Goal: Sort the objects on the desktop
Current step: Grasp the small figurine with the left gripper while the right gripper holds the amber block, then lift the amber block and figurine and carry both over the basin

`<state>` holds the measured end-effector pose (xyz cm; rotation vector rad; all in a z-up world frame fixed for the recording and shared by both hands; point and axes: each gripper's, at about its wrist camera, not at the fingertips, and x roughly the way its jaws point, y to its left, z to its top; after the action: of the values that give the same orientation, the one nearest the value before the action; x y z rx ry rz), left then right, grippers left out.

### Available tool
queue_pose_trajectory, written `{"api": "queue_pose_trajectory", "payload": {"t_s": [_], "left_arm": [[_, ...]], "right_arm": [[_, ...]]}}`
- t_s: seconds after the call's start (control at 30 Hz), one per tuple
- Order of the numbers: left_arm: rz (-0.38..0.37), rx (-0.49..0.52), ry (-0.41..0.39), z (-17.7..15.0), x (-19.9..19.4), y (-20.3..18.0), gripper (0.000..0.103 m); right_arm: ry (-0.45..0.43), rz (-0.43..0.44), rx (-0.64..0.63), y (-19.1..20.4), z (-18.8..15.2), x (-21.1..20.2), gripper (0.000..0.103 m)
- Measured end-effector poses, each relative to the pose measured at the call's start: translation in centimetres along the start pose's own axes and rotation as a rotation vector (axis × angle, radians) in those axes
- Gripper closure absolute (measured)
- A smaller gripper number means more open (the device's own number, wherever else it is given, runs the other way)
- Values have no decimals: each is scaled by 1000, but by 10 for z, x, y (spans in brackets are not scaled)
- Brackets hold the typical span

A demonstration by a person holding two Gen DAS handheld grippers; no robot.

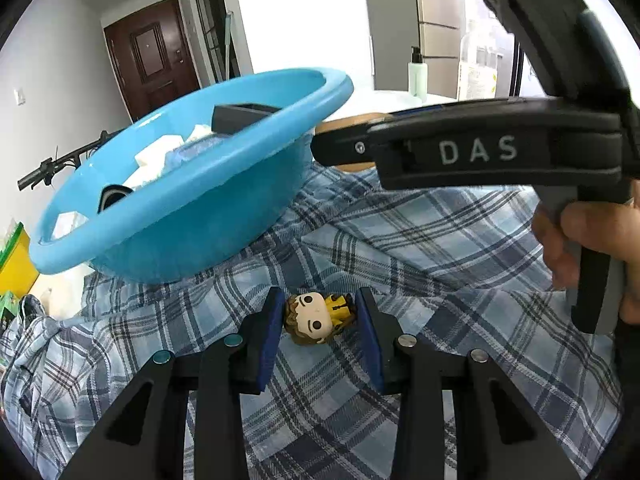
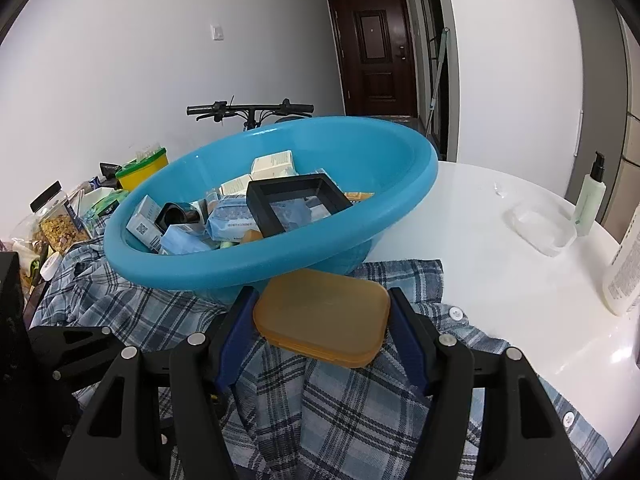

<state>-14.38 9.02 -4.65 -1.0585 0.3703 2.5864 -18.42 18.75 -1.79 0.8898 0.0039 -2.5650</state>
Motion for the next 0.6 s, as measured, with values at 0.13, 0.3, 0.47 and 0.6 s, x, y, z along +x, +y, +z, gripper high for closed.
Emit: {"api": "queue_pose_trajectory", "payload": {"t_s": [0.13, 0.3, 0.47, 0.6], "left_arm": [[7, -27, -25, 1, -8, 9, 64], [7, -44, -42, 2, -11, 18, 64], [12, -60, -78, 1, -24, 17, 64], [11, -63, -86, -1, -28, 18, 64]], "right_arm": [[-17, -17, 3, -2, 1, -4, 39], [-51, -74, -12, -3, 3, -10, 39], [-59, -113, -49, 1, 3, -11, 40], [-30, -147, -47, -7, 2, -8, 39]]}}
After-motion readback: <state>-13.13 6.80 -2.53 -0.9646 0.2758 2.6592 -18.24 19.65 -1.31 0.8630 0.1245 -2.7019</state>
